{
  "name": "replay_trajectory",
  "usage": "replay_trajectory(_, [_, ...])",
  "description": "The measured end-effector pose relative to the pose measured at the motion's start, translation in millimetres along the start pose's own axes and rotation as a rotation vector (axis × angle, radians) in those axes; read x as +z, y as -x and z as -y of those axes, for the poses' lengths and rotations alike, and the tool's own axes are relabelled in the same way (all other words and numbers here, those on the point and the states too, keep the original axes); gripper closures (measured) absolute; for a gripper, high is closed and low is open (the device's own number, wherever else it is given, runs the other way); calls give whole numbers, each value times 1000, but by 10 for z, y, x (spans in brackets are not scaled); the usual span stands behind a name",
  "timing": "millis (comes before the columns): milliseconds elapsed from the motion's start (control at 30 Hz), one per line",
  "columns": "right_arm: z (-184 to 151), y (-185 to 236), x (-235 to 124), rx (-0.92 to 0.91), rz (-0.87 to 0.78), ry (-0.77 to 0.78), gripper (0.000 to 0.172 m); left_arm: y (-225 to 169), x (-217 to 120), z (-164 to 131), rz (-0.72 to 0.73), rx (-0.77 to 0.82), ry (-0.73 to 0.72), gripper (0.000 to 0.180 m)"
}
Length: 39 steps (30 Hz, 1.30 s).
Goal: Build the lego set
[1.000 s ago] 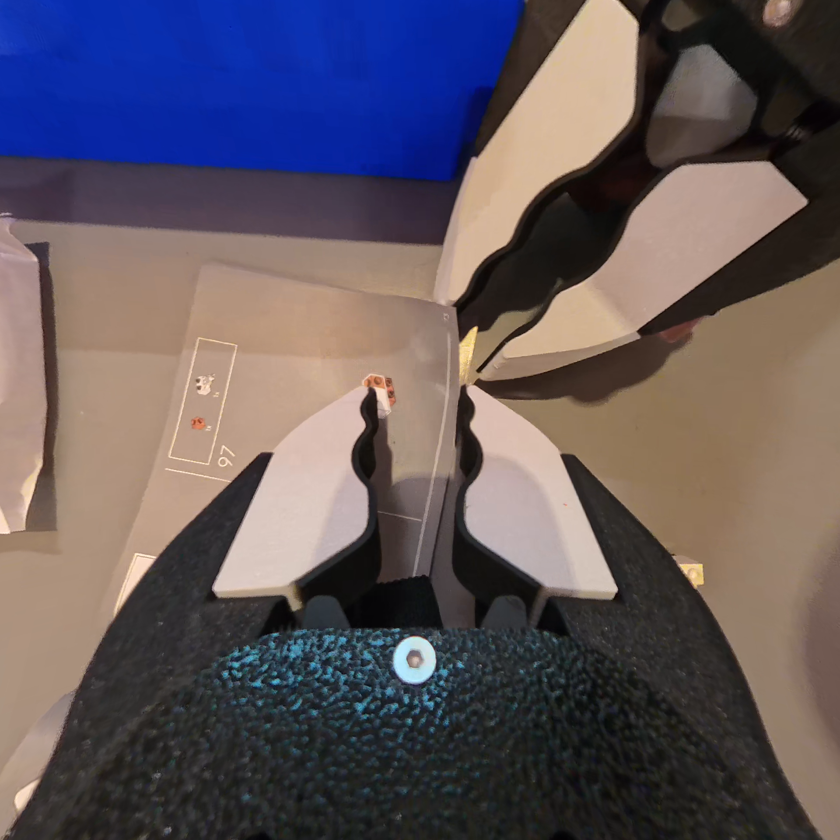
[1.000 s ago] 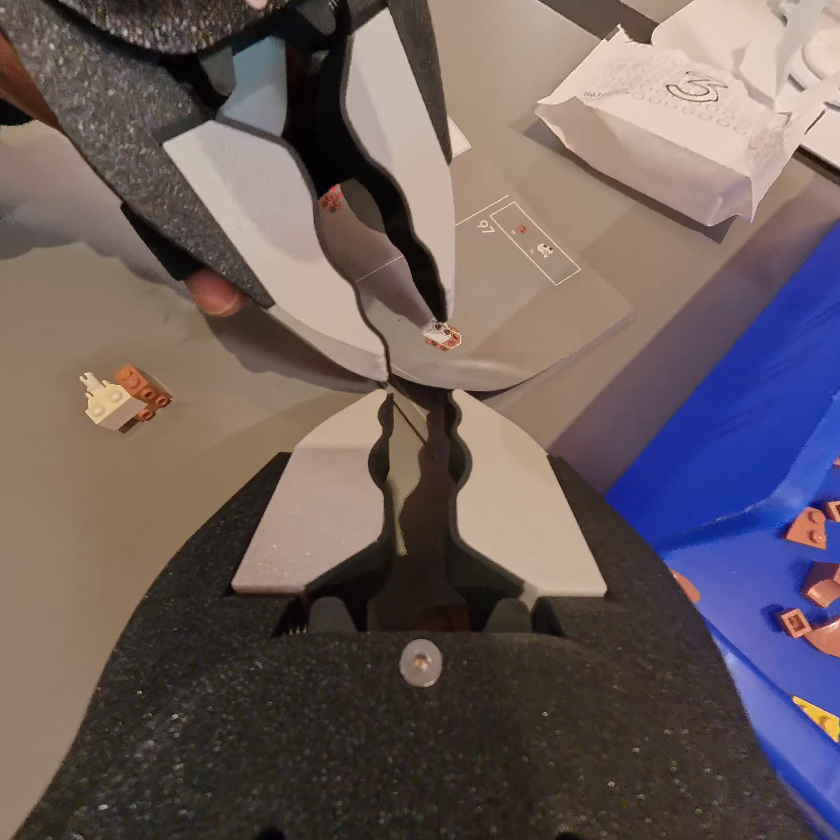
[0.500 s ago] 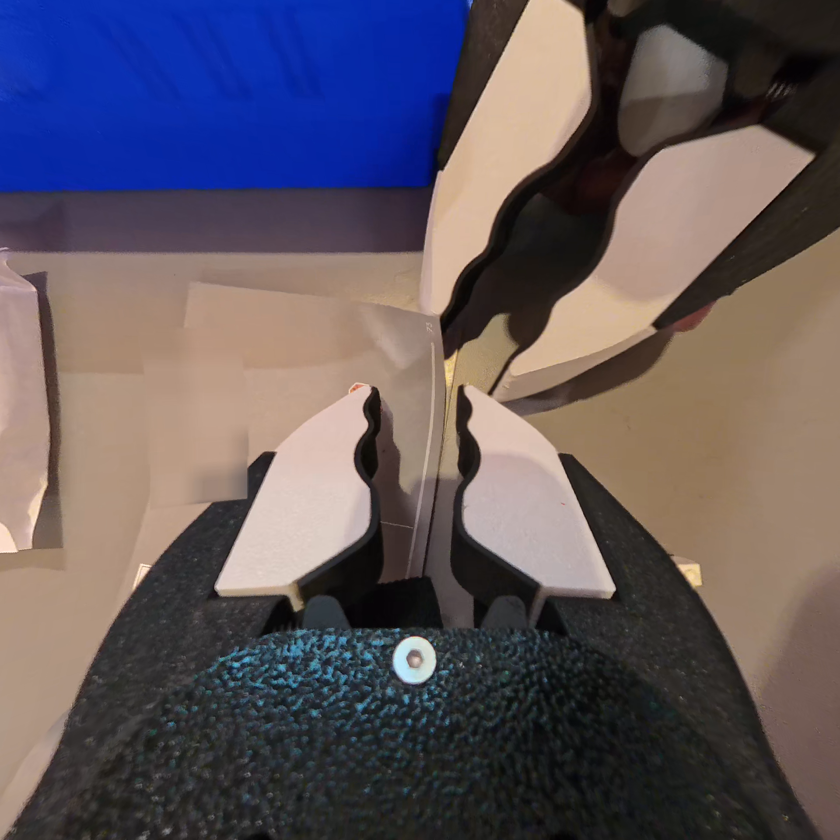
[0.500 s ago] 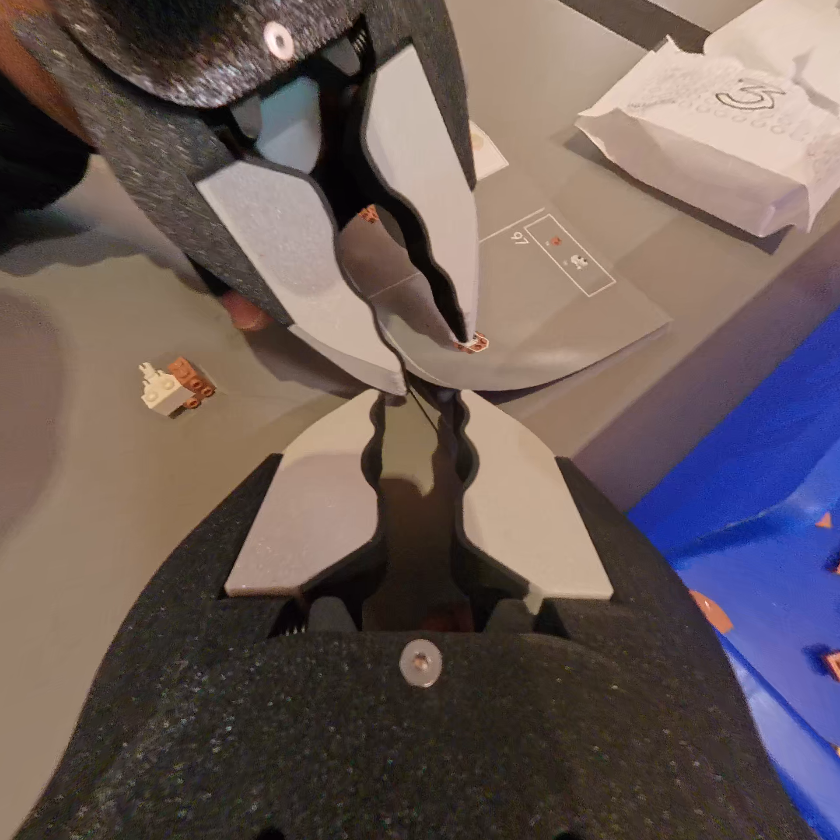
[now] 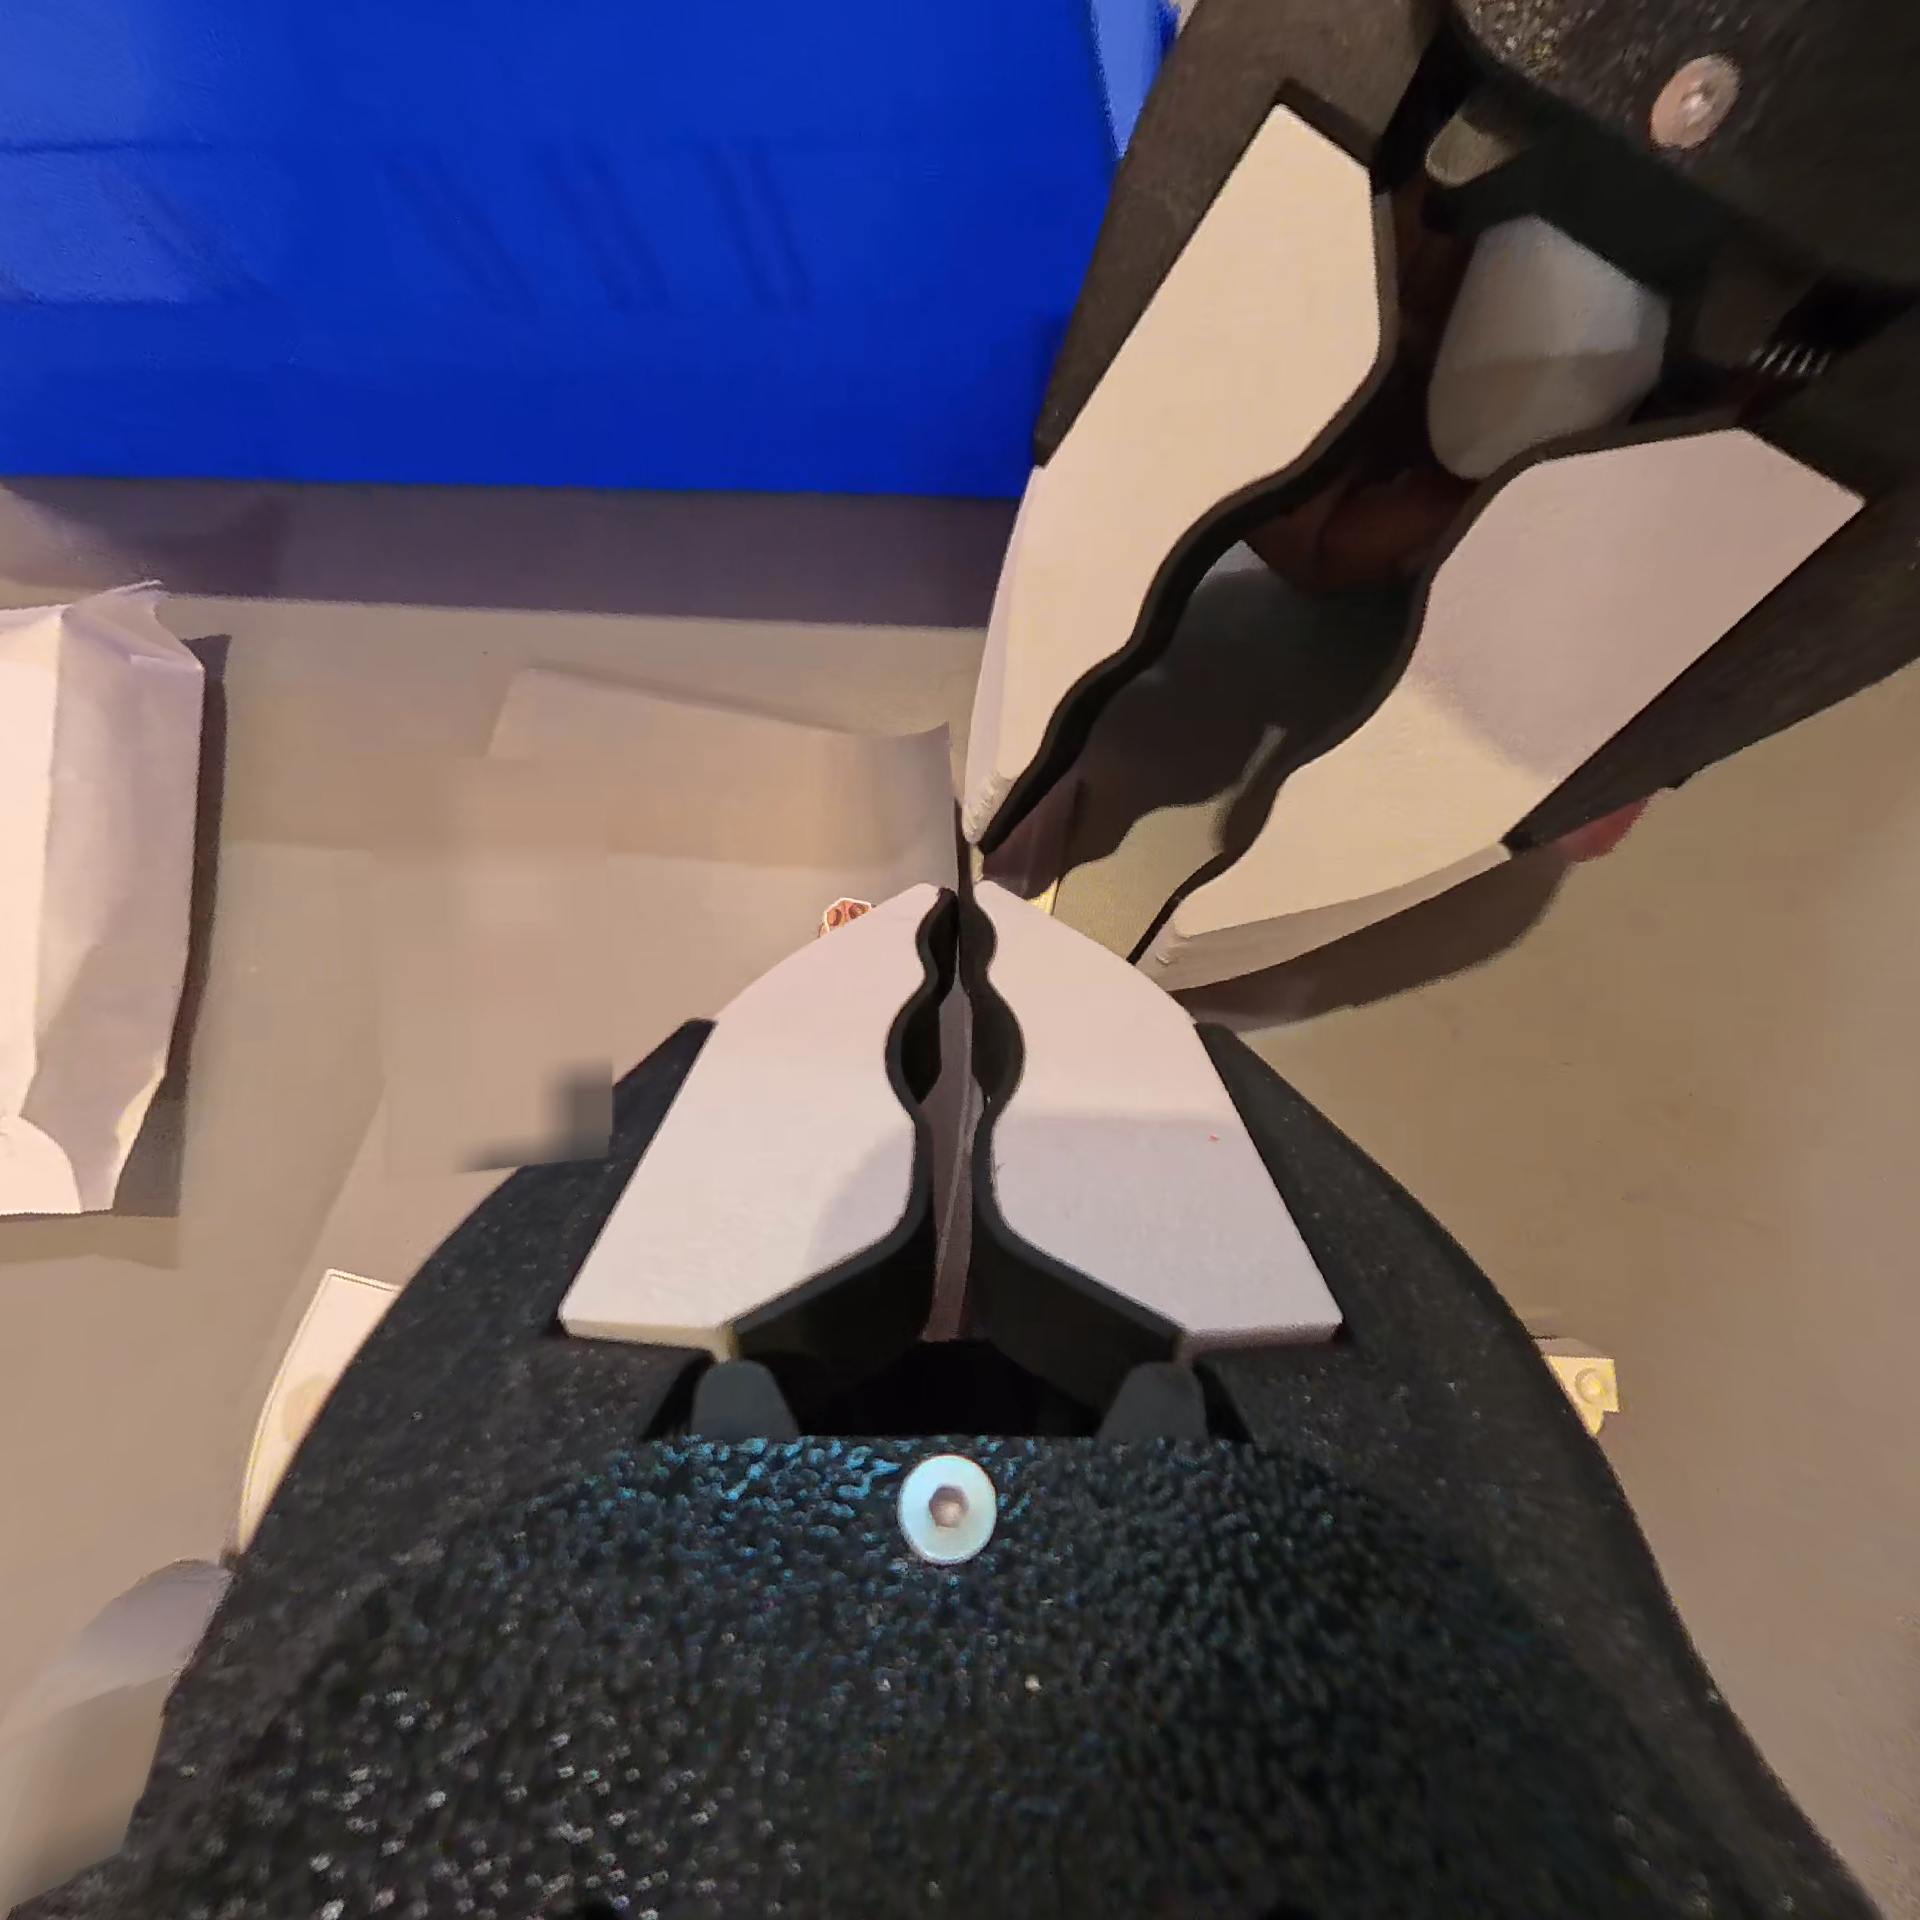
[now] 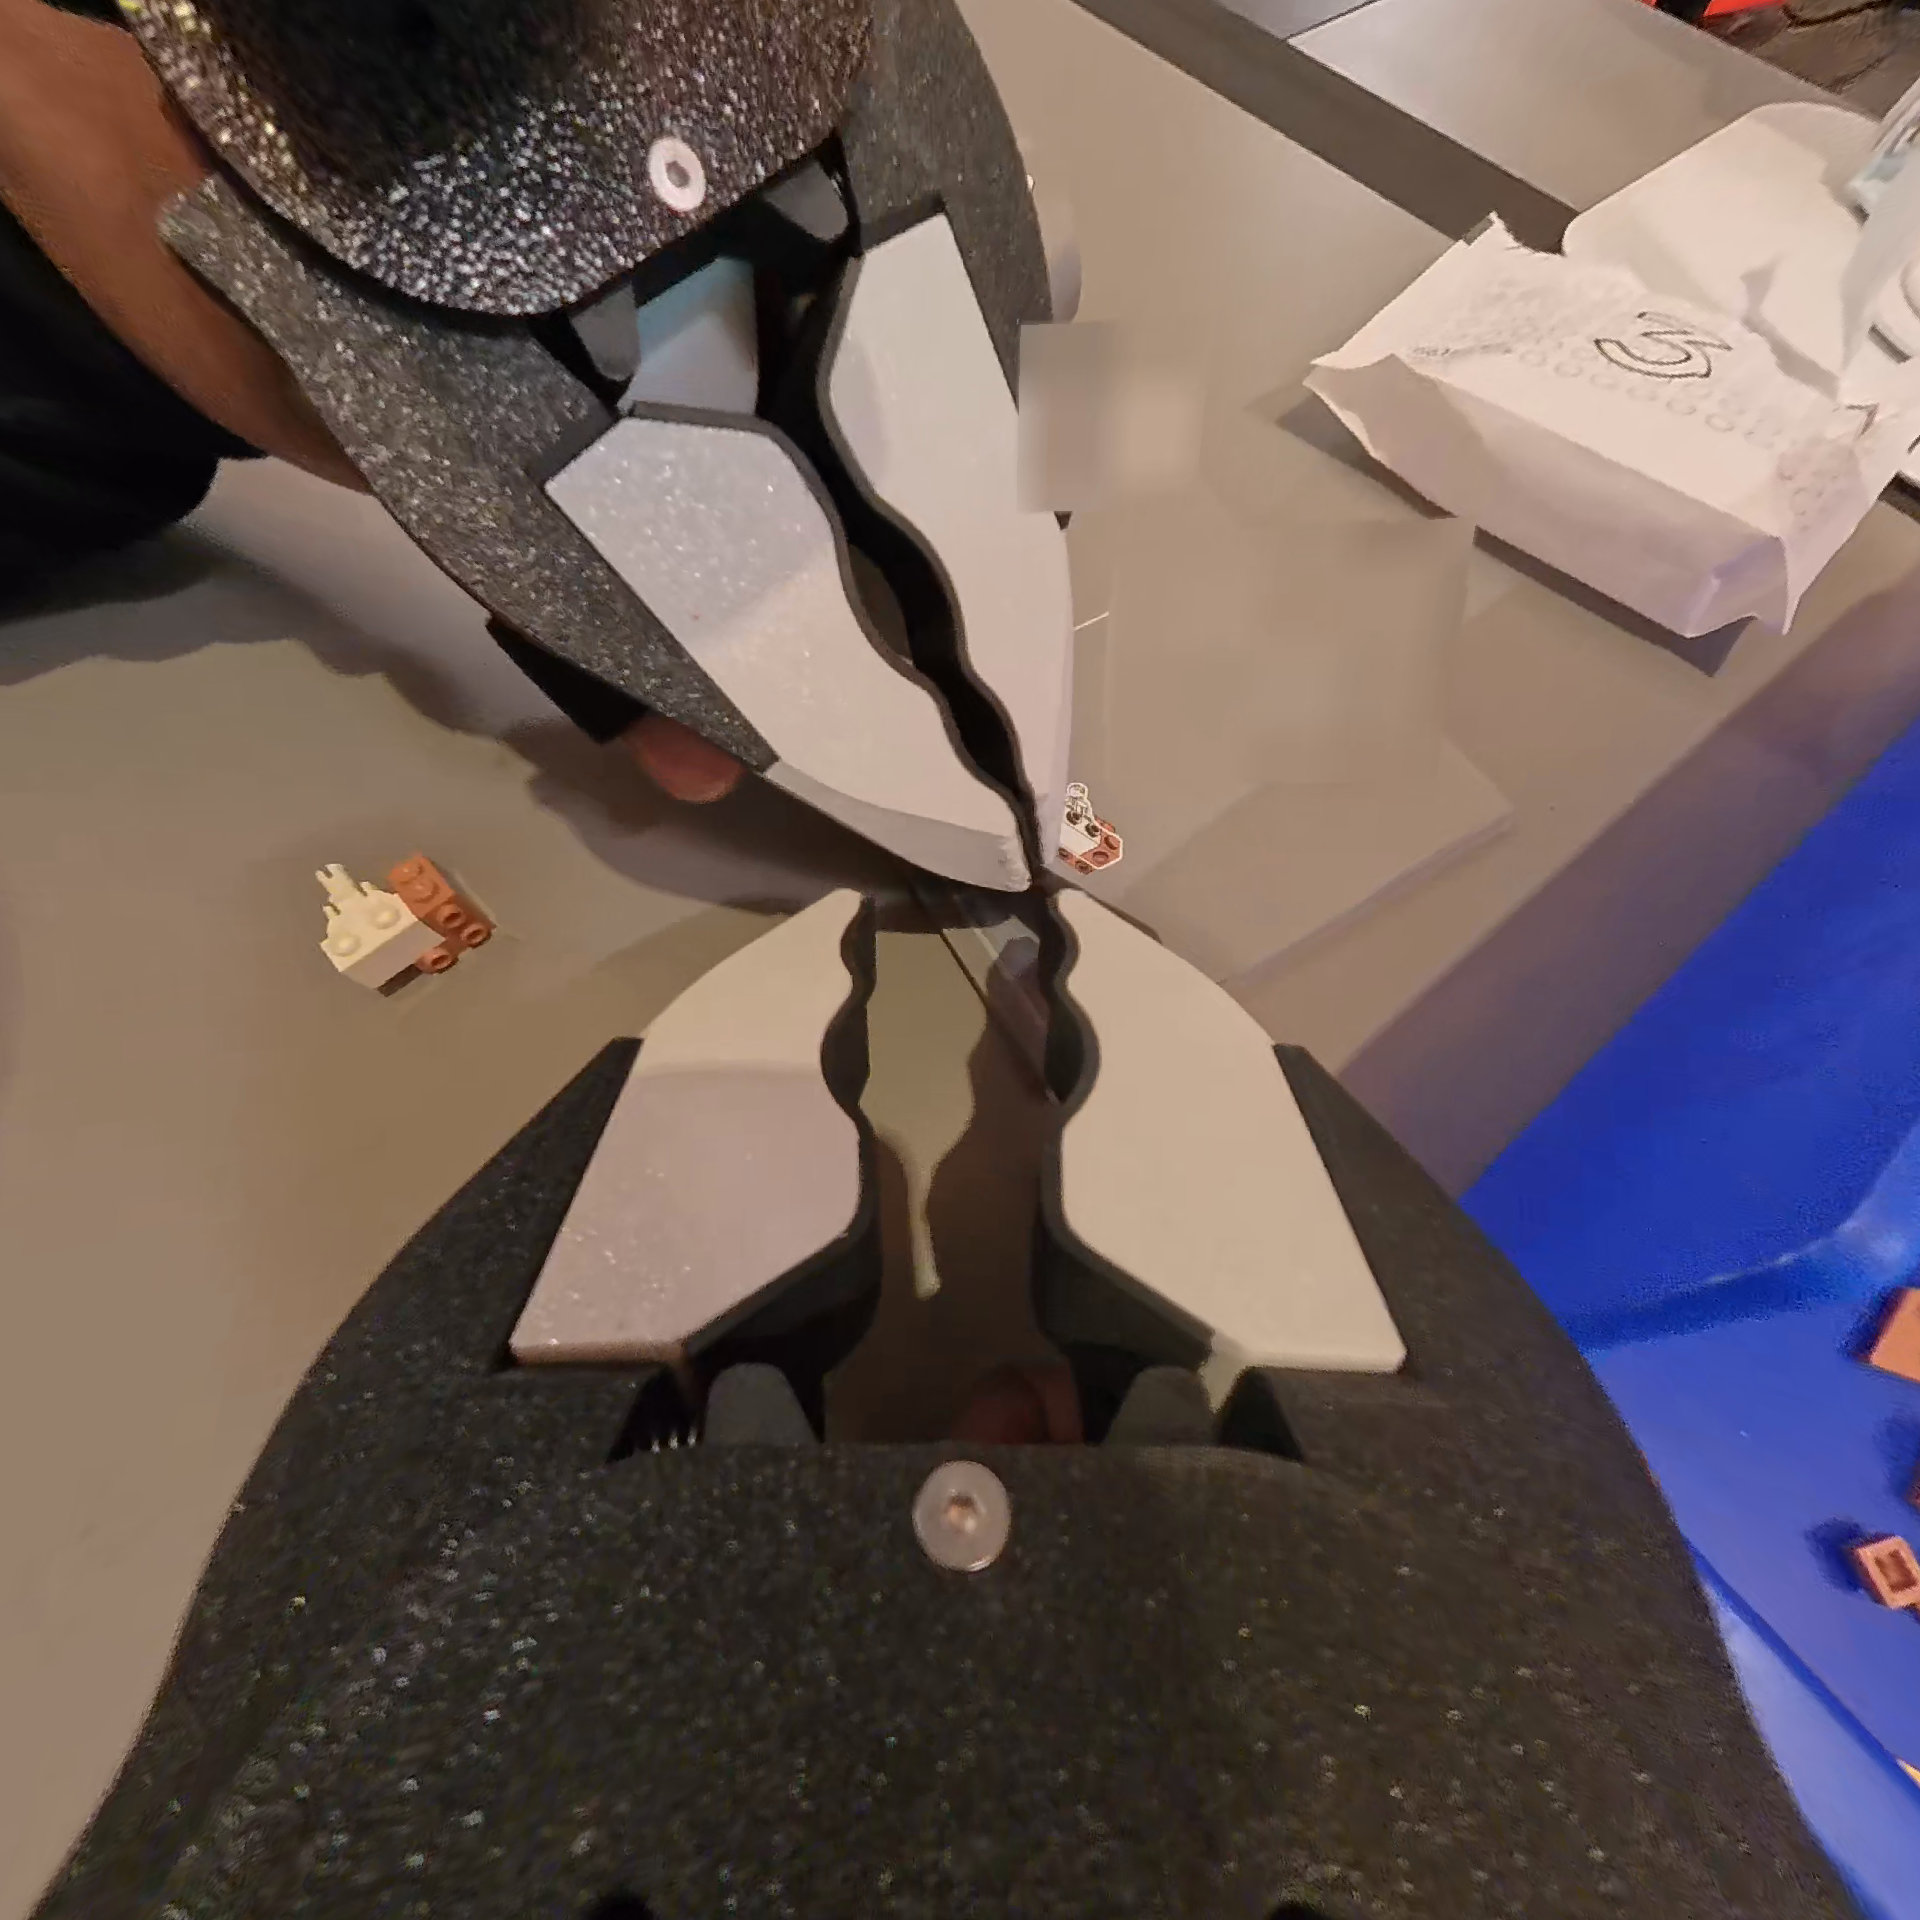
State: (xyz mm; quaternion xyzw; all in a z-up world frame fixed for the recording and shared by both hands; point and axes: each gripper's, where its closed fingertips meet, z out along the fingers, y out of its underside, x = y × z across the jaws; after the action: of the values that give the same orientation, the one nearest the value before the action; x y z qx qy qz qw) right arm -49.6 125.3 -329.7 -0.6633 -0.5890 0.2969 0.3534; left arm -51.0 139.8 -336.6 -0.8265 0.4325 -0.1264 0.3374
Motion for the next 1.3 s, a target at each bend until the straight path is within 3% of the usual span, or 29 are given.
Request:
replay_trajectory(500, [115,32,-18,-31,-45,-70,142,278,-341,34,118,-253,-160,180])
replay_trajectory(1033, [408,263,216,-107,-142,-136,146,566,-1158,-182,296,-467,-481,180])
replay_trajectory(1167, [435,201,245,-100,-196,-135,146,481,-1261,-82,350,-392,-591,180])
replay_trajectory(1300, [362,40,218,-103,-287,-94,148,307,-1056,16,522,-81,-489,180])
